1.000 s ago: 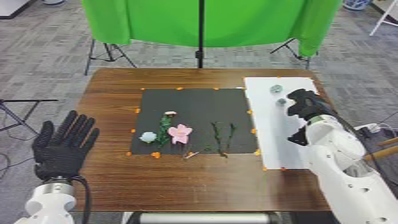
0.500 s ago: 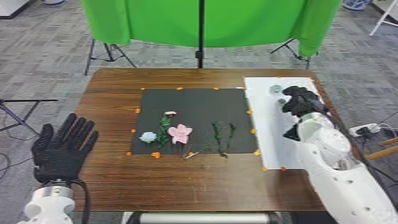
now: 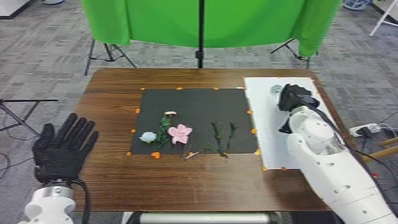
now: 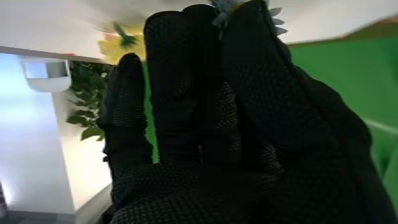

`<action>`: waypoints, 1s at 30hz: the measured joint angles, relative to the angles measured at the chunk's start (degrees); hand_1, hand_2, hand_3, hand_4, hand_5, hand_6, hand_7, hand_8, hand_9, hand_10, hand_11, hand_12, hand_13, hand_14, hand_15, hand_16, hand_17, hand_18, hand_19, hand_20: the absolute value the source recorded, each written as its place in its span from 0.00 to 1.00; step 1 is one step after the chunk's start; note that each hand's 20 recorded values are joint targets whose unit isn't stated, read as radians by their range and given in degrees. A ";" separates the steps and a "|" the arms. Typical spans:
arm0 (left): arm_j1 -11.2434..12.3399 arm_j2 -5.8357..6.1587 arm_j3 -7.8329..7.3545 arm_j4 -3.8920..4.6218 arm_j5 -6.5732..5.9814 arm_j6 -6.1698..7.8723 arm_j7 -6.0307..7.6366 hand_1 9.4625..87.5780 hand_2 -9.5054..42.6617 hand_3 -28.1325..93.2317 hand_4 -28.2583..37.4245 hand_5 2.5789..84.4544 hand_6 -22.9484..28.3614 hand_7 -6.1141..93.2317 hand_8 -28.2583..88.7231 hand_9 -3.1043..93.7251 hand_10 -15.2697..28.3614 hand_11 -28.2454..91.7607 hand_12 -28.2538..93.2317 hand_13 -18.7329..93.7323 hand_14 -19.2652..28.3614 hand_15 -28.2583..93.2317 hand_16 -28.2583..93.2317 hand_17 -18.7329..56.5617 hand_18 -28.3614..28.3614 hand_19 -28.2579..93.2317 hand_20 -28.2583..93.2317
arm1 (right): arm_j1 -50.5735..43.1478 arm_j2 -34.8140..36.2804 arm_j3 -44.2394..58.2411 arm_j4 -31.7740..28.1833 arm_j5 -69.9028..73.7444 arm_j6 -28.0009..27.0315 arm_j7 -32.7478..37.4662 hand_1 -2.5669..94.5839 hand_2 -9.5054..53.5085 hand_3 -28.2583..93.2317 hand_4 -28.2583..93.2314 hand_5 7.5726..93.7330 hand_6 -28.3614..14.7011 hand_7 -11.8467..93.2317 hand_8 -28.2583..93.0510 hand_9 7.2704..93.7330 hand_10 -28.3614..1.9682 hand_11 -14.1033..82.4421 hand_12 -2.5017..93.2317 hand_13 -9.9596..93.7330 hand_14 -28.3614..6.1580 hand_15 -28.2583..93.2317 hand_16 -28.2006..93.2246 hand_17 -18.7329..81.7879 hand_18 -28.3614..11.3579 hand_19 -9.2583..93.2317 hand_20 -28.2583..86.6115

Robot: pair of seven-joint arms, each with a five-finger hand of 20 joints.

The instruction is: Arrange flowers

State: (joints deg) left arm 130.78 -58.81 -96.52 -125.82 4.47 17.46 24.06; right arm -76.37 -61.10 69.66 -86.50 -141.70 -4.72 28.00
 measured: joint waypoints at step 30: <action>1.11 0.42 -0.82 -0.29 -5.17 -0.32 -0.27 0.20 0.43 0.85 0.00 0.52 0.65 0.13 0.17 0.42 0.71 0.38 0.31 0.43 0.71 0.41 0.22 0.16 0.73 0.49 0.34 | -5.42 -8.02 -13.75 -21.63 1.30 -15.45 -10.89 0.68 0.00 0.75 0.00 0.71 0.65 0.29 0.20 0.78 0.58 0.24 0.34 0.69 0.61 0.58 0.57 0.44 0.24 0.83 0.61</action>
State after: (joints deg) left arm 131.89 -58.39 -97.34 -126.11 -0.70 17.14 23.79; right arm -81.79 -69.12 55.90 -108.12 -140.39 -20.16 17.11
